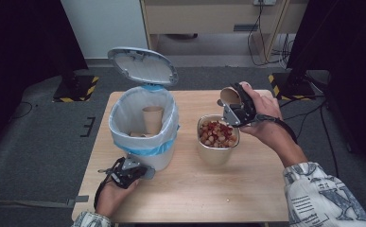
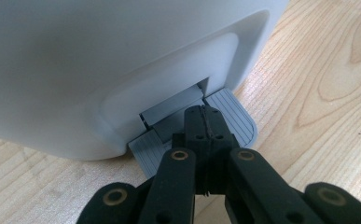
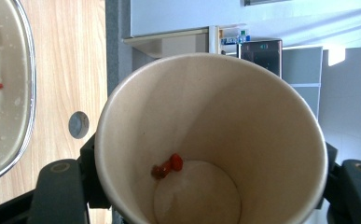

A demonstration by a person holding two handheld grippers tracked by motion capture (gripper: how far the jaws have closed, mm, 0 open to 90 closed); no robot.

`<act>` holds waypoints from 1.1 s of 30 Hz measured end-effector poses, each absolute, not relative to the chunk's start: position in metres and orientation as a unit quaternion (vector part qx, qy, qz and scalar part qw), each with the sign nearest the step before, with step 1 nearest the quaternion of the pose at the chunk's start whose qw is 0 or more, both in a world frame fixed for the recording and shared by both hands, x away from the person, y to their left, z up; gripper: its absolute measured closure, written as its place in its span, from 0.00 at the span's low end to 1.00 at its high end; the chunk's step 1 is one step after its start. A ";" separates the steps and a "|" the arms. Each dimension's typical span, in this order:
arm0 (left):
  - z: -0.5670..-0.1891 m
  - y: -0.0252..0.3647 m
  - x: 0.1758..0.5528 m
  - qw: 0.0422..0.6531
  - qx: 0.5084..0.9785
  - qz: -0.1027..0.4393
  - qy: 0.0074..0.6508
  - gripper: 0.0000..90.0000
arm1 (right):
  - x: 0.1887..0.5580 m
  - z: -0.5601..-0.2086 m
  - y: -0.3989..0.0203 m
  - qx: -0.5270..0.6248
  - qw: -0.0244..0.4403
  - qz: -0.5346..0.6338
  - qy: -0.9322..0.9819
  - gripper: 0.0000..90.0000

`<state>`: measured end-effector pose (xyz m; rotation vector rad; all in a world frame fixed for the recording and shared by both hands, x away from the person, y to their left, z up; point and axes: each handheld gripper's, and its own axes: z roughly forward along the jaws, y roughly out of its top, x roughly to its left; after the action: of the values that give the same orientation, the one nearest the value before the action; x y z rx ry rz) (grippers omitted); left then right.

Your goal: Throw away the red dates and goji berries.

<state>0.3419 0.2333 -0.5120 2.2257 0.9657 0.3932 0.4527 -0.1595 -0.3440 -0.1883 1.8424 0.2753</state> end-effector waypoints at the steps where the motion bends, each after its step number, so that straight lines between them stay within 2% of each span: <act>1: -0.512 0.233 0.342 0.335 0.853 0.151 0.370 1.00 | 0.453 -0.344 -0.159 -0.081 0.592 0.119 0.793 0.31; 33: -0.512 0.234 0.342 0.335 0.853 0.150 0.370 1.00 | 0.458 -0.331 -0.155 -0.011 0.551 0.228 0.803 0.31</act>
<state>0.3420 0.2335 -0.5120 2.2259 0.9658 0.3923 0.4580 -0.1546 -0.3313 -0.0258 1.9000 0.5404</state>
